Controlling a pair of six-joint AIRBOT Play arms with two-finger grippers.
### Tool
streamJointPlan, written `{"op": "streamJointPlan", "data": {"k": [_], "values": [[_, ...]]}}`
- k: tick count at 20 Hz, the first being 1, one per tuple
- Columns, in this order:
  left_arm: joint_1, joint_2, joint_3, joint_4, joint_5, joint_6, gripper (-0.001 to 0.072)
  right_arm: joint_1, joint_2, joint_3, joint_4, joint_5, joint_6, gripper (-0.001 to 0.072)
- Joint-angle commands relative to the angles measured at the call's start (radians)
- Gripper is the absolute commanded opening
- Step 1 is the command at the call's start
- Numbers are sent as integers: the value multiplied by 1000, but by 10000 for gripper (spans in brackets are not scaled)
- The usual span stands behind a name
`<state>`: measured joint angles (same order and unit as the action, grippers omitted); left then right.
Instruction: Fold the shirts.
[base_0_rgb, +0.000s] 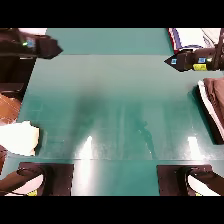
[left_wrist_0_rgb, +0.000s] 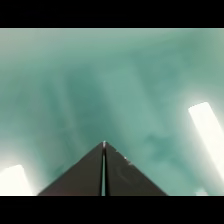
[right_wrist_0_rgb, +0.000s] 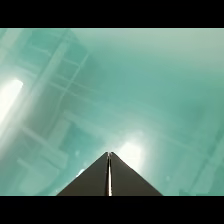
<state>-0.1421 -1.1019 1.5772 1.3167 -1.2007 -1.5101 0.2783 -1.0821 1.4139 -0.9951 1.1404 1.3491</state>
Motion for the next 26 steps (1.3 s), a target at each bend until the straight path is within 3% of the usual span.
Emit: {"op": "streamJointPlan", "data": {"k": [1,5,6,7,8,10,13,16,17,18,19,22,26], "values": [[130,119,-88,240,-174,0,28,0,0,0,0,14,0,16],[320,290,-382,340,-222,-1,32,0,-1,0,0,13,0,16],[349,304,-459,352,-230,-1,251,0,-1,0,0,13,0,16],[372,310,-542,356,-225,-10,606,0,-1,0,0,13,0,16],[386,309,-626,356,-207,-20,657,0,-1,0,0,13,0,16],[392,308,-777,370,-135,-19,610,0,-1,0,0,13,0,16],[392,308,-955,393,-14,-41,610,0,-1,0,0,11,0,16],[392,309,-994,406,4,-112,608,0,-1,0,0,11,0,16],[392,309,-989,406,3,-118,547,0,-1,0,0,11,0,16],[392,309,-980,406,-2,-114,223,0,-1,0,0,11,0,16],[392,309,-968,405,-8,-113,41,0,-1,0,0,11,0,16],[392,312,-858,404,-61,-113,27,0,0,1,1,9,0,16],[379,349,-461,352,-138,-80,26,-26,61,1,87,-107,1,16]]}}
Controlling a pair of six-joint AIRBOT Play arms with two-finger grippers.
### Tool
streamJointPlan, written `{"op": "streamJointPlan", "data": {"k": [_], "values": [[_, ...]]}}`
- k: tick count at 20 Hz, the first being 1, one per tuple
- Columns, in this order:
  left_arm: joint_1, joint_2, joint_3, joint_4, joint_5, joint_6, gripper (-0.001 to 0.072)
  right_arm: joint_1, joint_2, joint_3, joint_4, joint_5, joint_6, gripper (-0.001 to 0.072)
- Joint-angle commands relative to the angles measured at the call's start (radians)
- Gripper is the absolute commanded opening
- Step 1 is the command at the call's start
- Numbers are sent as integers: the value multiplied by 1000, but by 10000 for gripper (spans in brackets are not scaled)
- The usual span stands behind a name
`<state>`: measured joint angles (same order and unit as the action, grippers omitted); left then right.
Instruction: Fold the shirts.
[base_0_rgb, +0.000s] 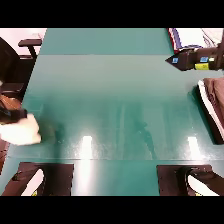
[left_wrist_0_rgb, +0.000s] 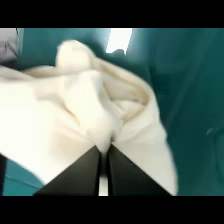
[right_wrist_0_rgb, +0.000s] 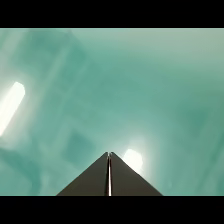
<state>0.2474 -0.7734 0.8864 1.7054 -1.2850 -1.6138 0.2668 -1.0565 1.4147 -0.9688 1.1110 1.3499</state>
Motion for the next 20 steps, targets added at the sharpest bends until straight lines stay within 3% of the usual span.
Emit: {"op": "streamJointPlan", "data": {"k": [1,6,10,15,18,20], "values": [[-29,21,344,-64,-68,25,25,-25,64,1,81,-132,0,16],[-269,11,729,-206,-23,14,22,-35,180,1,85,-292,0,15],[-496,-79,780,-198,-17,-10,22,-35,196,1,78,-324,0,15],[-790,-326,779,-199,-93,-38,23,-81,183,1,87,-315,0,15],[-1012,-504,780,-212,16,-20,25,-117,183,0,86,-304,29,15],[-1126,-612,780,-274,135,54,27,-132,183,0,86,-273,30,15]]}}
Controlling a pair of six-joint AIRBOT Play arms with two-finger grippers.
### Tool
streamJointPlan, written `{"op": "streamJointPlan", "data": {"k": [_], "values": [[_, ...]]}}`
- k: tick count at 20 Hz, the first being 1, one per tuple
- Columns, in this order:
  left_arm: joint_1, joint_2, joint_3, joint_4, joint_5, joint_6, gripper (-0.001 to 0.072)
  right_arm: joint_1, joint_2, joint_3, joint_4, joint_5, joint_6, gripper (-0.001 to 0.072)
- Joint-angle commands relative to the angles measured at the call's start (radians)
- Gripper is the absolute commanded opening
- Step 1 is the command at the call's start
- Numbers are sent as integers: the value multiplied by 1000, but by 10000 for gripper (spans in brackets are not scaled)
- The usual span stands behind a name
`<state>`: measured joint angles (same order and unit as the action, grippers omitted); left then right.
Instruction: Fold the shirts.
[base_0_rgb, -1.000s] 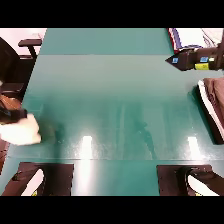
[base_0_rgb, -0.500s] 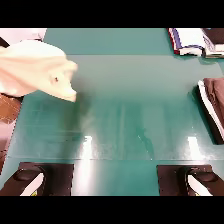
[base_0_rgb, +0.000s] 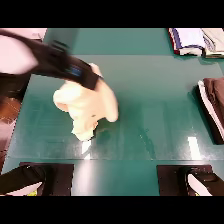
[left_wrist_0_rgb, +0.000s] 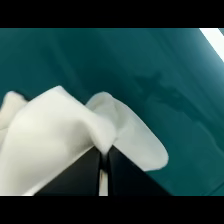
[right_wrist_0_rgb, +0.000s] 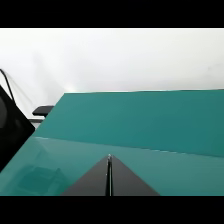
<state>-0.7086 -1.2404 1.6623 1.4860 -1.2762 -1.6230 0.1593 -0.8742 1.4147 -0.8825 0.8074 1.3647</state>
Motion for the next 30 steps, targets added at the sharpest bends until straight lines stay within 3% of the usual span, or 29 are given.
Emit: {"op": "streamJointPlan", "data": {"k": [1,3,4,5,12,19,24,30], "values": [[-203,-191,12,-85,179,96,28,-32,0,0,-1,45,15,15],[-214,-251,56,-107,241,110,72,-49,1,0,-1,71,15,15],[-200,-261,80,-106,260,109,303,-55,1,0,-1,89,15,14],[-172,-264,102,-106,267,109,402,-62,0,0,-1,105,15,14],[297,-266,121,-111,101,54,398,-63,0,0,-2,118,15,15],[697,-266,-212,-319,131,37,398,-63,-16,0,-2,165,15,15],[758,-270,-443,-514,264,134,399,-23,-69,0,-1,184,15,15],[720,-345,-462,-602,300,176,398,47,-135,0,-7,191,15,15]]}}
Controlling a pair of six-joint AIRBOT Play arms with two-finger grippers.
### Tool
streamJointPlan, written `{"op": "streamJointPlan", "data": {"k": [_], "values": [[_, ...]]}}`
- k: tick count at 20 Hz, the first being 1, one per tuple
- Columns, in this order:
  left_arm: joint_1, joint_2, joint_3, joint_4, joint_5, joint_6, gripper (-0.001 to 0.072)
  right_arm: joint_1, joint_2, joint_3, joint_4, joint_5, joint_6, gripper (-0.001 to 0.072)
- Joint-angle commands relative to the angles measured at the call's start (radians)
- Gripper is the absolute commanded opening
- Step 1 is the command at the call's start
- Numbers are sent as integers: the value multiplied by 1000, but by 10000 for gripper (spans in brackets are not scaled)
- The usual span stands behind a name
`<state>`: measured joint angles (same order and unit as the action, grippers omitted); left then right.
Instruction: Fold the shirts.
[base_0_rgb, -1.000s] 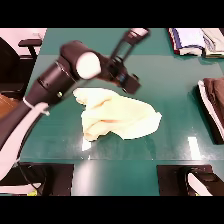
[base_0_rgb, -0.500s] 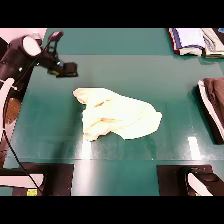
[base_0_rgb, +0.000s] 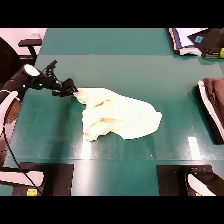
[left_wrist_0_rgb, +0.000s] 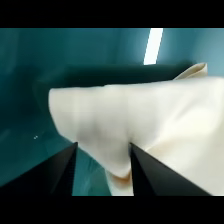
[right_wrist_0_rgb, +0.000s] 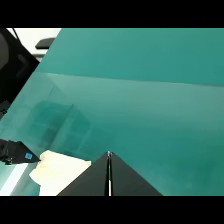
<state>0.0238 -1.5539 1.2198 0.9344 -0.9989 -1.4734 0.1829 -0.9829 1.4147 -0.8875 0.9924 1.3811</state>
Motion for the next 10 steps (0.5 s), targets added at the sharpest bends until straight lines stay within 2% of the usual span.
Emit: {"op": "streamJointPlan", "data": {"k": [1,5,7,10], "values": [[-18,-39,-20,-57,30,26,398,23,-31,0,-2,6,-1,15],[-27,-43,-19,-74,82,26,386,19,-31,0,-4,13,-1,15],[-27,-41,-12,-89,97,27,22,10,-31,0,-4,38,-1,15],[-27,-37,59,-72,63,35,27,-38,-31,-1,-4,122,-2,15]]}}
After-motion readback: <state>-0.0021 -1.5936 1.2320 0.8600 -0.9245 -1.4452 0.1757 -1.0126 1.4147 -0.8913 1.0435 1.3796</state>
